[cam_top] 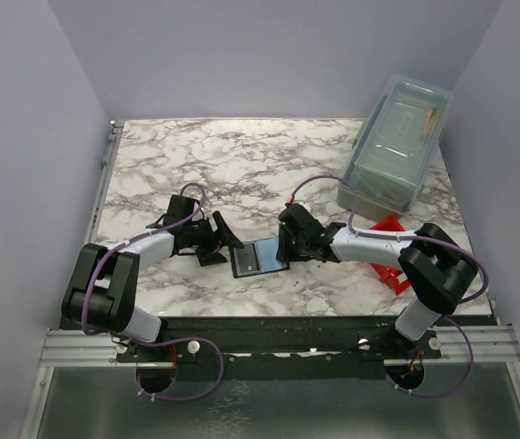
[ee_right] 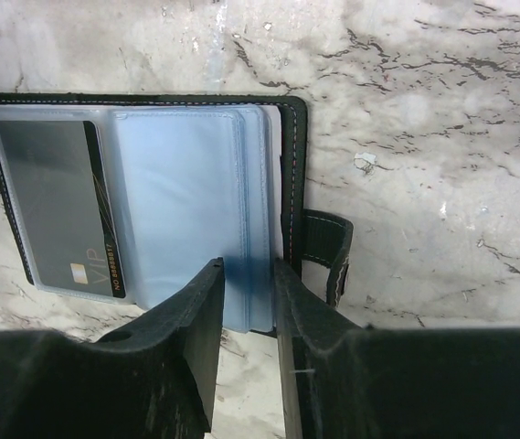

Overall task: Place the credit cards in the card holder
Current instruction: Close the card holder at the center of the board.

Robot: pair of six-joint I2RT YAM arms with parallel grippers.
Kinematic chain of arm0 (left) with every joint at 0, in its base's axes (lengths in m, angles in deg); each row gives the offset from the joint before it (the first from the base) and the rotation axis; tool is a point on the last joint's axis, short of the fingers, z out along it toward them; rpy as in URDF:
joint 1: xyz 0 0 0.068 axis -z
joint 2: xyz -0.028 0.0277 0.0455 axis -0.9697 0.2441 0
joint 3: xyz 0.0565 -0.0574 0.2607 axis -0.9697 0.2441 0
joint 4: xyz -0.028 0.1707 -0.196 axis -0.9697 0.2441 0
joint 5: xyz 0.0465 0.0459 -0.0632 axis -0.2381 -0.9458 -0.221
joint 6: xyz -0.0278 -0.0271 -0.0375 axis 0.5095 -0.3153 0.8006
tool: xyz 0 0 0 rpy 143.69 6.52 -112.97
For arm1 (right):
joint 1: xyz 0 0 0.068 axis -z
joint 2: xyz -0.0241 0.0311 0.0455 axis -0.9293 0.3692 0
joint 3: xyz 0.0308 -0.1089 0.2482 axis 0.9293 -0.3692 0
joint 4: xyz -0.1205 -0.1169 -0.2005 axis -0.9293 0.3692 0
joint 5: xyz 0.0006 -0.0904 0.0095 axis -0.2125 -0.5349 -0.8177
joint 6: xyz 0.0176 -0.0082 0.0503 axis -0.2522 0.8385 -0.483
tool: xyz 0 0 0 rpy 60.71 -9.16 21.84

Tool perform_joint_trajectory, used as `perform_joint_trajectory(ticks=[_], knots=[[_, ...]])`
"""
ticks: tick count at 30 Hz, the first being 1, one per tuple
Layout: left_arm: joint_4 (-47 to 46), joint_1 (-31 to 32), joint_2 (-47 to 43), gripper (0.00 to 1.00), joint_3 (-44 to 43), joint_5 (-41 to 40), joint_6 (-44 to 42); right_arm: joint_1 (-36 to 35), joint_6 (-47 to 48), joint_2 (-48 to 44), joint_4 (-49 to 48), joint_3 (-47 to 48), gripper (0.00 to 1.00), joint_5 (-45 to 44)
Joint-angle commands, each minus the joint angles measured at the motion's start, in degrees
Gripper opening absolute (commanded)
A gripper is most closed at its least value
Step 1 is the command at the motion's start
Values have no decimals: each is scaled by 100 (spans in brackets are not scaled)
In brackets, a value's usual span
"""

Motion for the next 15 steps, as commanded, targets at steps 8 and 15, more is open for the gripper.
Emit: perform_joint_trajectory(ticks=[8,15], knots=[[-1117,31,651,79,236,832,492,6,-27,490,-457,-277,31,361],[-1204,183,56,79,136,986,882,43,-66,536,-663,-351,30,599]])
